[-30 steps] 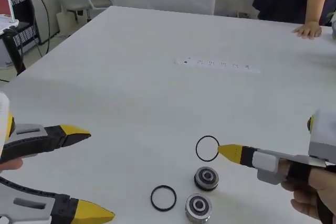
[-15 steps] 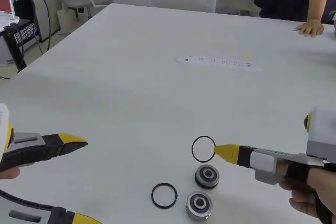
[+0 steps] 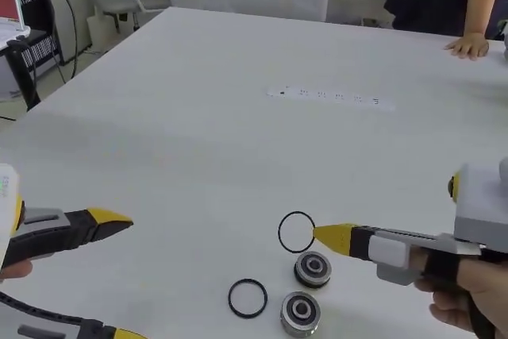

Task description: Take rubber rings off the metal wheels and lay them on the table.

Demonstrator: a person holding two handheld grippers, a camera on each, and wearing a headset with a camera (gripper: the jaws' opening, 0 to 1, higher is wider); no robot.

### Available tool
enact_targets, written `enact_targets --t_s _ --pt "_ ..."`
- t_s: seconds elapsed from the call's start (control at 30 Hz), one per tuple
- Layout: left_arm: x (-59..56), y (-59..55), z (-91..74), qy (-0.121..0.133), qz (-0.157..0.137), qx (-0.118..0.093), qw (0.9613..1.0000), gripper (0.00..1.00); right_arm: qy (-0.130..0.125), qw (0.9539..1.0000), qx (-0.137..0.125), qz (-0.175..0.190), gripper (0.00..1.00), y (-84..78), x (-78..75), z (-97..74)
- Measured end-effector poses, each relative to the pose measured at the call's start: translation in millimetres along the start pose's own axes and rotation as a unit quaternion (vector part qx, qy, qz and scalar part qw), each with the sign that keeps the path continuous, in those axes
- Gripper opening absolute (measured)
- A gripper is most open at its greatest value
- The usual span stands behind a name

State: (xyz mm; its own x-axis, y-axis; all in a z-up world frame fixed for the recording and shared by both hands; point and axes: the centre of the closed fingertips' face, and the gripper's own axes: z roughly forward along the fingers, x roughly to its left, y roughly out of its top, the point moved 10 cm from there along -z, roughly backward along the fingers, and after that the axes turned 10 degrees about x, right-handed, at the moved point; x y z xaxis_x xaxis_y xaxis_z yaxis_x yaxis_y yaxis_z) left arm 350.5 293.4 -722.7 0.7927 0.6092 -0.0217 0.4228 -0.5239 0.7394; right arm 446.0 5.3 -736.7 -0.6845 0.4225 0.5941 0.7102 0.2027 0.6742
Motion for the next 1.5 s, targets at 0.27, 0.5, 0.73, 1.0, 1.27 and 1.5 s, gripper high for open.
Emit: enact_targets --t_s 0.27,0.5,0.73,1.0,1.27,1.5 --pt "-1.4 -0.8 1.8 -0.006 -0.001 0.003 1.0 0.85 0.009 0.9995 0.024 -0.018 0.0 -2.9 5.4 6.9" --pt "-1.9 -0.8 2.4 -0.01 -0.003 0.001 0.9999 0.86 0.018 0.9983 0.046 -0.03 0.0 -6.1 6.6 13.1" --pt "-2.1 -1.8 3.6 -0.013 -0.008 0.004 0.9999 0.86 0.025 0.996 0.074 -0.045 0.0 -11.9 10.8 20.4" --pt "-1.5 -2.8 4.2 -0.014 -0.011 0.004 0.9998 0.86 0.026 0.9918 0.105 -0.069 0.0 -18.4 15.5 27.9" --pt "-1.4 -5.4 5.8 -0.014 -0.011 0.015 0.9997 0.83 0.024 0.9879 0.127 -0.085 0.0 -23.6 17.1 33.5" --pt "-1.8 -5.2 5.1 -0.014 -0.016 0.011 0.9997 0.81 0.003 0.9847 0.146 -0.094 0.0 -30.2 12.3 37.3"
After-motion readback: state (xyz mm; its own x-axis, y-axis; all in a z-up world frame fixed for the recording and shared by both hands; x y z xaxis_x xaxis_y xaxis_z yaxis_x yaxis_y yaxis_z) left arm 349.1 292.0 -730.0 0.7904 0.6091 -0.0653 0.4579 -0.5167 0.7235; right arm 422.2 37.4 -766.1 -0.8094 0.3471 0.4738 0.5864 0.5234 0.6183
